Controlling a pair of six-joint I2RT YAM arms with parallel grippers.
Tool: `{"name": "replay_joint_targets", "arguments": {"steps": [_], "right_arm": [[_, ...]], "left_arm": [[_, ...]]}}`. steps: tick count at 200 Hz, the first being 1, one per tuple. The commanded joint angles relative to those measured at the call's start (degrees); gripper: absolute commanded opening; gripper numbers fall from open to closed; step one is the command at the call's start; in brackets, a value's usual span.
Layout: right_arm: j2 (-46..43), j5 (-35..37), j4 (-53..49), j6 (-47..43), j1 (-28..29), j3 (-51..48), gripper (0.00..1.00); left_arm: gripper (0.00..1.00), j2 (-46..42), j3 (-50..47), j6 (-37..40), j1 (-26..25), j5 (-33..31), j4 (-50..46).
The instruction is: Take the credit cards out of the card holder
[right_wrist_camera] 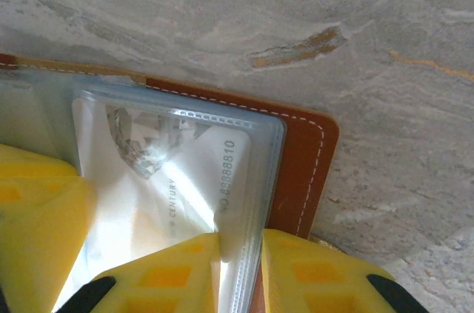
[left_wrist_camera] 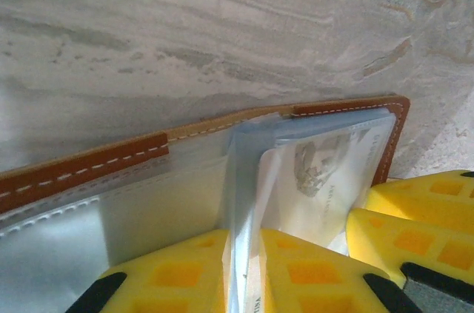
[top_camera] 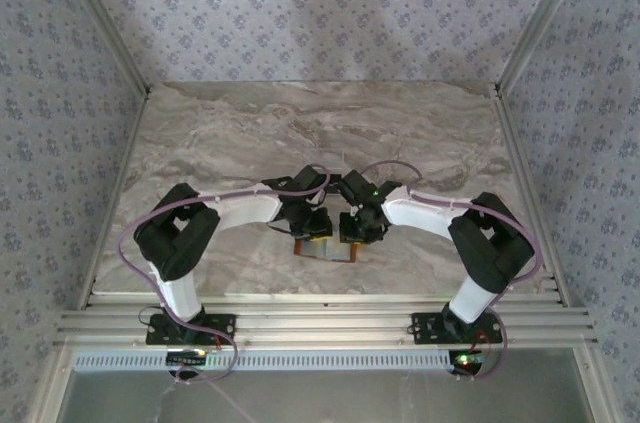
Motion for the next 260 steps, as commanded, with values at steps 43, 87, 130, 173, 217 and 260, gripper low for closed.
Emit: {"name": "replay_joint_targets", "arguments": {"steps": [43, 87, 130, 173, 217, 260], "right_arm": [[-1.3, 1.6, -2.6, -0.2, 0.5, -1.1, 0.28], [-1.3, 1.6, -2.5, -0.2, 0.4, -1.6, 0.29], [-1.3, 1.5, -2.2, -0.2, 0.2, -1.8, 0.3], [-1.2, 1.3, -1.8, -0.2, 0.0, -2.3, 0.29], [-1.1, 1.0, -1.1, -0.2, 0.1, -2.7, 0.26], [-1.1, 0.9, -1.0, -0.1, 0.2, -2.6, 0.24]], "left_arm": [[0.18, 1.3, 2.9, 3.9, -2.0, -6.6, -11.0], [0.18, 0.0, 2.6, 3.7, -2.0, -7.4, -11.3], [0.18, -0.4, 2.9, 4.0, -1.7, -8.5, -12.4], [0.17, -1.7, 2.8, 4.4, -1.3, -9.5, -13.3], [0.18, -3.6, 3.1, 3.9, -1.0, -8.8, -12.1], [0.19, -6.6, 0.5, 0.5, 0.0, -3.4, -4.1]]}}
